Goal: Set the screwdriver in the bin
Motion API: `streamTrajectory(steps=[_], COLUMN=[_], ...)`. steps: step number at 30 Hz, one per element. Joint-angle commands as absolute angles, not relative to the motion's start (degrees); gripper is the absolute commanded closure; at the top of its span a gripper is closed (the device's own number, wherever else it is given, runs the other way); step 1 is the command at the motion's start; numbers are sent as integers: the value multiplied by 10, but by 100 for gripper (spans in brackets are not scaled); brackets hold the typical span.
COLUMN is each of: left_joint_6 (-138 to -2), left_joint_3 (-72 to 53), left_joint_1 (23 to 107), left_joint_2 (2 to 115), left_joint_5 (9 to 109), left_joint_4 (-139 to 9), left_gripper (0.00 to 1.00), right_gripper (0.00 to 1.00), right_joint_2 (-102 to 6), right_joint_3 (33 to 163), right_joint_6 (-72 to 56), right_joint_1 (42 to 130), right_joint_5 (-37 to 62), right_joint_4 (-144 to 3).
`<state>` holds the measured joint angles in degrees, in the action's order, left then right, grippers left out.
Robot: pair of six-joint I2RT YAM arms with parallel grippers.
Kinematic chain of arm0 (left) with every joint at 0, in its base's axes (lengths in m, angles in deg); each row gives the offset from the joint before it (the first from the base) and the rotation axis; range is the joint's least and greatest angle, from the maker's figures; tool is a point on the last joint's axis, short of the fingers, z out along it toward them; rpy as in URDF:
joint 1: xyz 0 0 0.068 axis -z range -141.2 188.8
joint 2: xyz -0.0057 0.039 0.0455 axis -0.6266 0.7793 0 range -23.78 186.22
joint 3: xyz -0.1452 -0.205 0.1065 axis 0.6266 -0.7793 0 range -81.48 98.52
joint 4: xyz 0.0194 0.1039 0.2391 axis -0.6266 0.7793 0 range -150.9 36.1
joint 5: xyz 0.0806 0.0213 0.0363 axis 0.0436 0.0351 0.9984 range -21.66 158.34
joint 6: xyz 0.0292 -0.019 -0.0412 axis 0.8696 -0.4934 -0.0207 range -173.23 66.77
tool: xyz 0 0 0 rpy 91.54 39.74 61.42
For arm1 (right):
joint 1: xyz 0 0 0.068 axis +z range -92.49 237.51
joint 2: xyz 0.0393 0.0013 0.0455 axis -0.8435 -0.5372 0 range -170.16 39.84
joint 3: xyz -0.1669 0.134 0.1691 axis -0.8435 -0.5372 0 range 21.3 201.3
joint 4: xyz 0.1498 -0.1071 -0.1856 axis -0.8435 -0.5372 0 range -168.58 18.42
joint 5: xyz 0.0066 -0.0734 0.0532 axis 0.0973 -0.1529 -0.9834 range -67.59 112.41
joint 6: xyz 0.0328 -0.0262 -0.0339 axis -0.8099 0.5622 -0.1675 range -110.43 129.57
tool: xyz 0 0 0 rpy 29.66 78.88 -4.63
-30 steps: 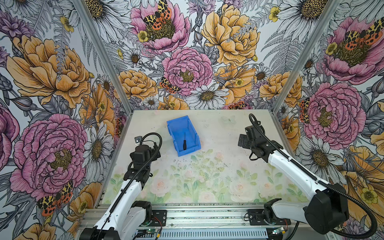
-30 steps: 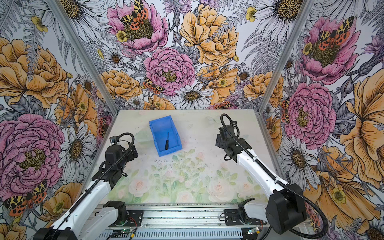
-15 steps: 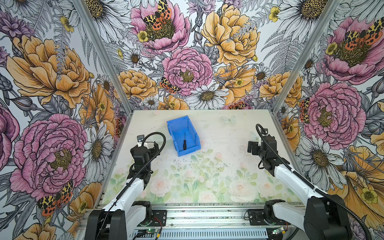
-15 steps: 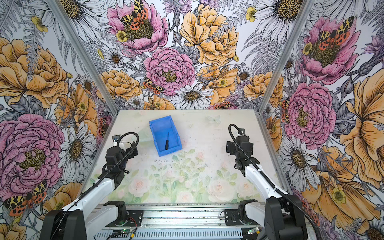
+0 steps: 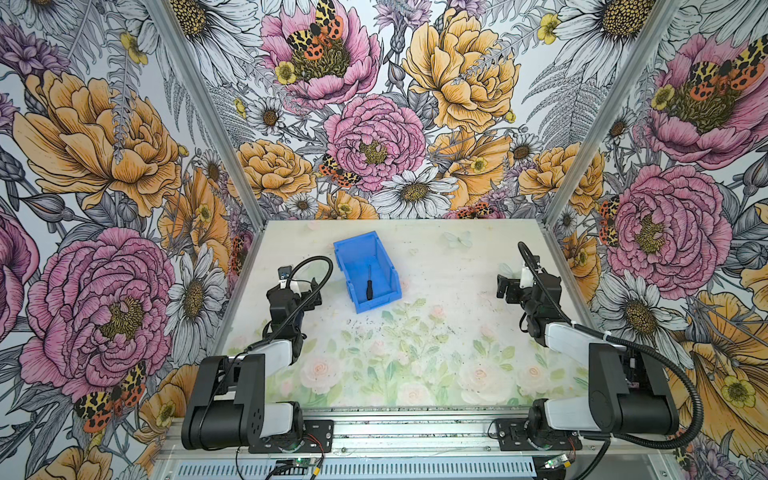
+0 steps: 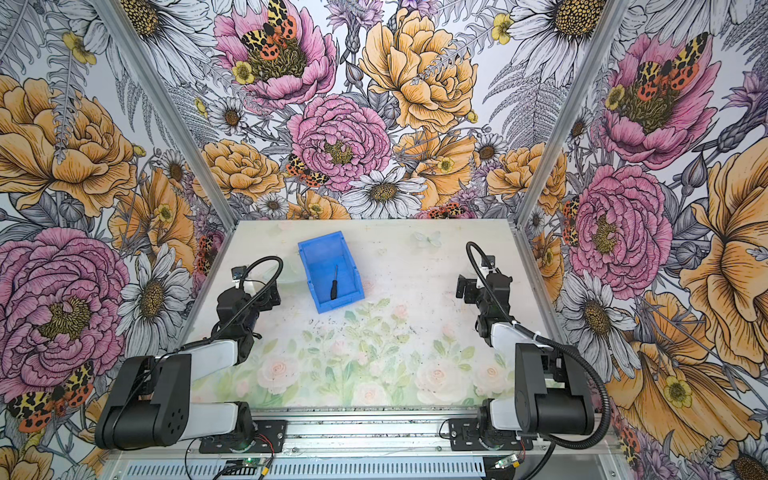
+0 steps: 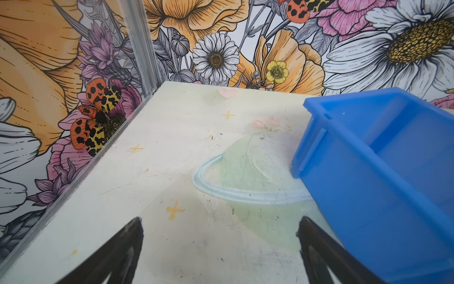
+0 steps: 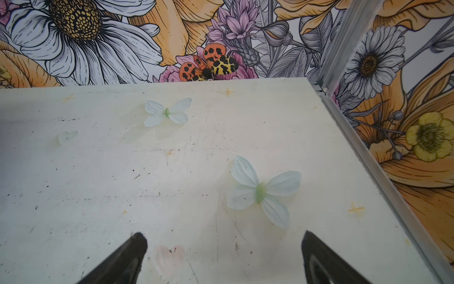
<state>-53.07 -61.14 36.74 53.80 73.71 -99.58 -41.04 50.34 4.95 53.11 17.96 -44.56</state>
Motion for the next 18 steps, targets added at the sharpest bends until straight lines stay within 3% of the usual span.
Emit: streamTrajectory(steps=[1,13,18], left_joint_6=[-537,-528,-527], left_joint_3=[-599,-587,-587], left_joint_1=[360,360,364], left_joint_2=[552,641,645], left_joint_5=[687,658,663], left_joint_4=[-1049,-1105,-1113], left_gripper=[1,1,1], right_gripper=[0,0,1], right_joint_2=[-434,-466,-479], right_joint_3=[510,489,453], right_joint_6=[51,59,51], right_joint_1=[524,526,549], right_joint_5=[129,117,221], right_joint_4=[-383,-322,-250])
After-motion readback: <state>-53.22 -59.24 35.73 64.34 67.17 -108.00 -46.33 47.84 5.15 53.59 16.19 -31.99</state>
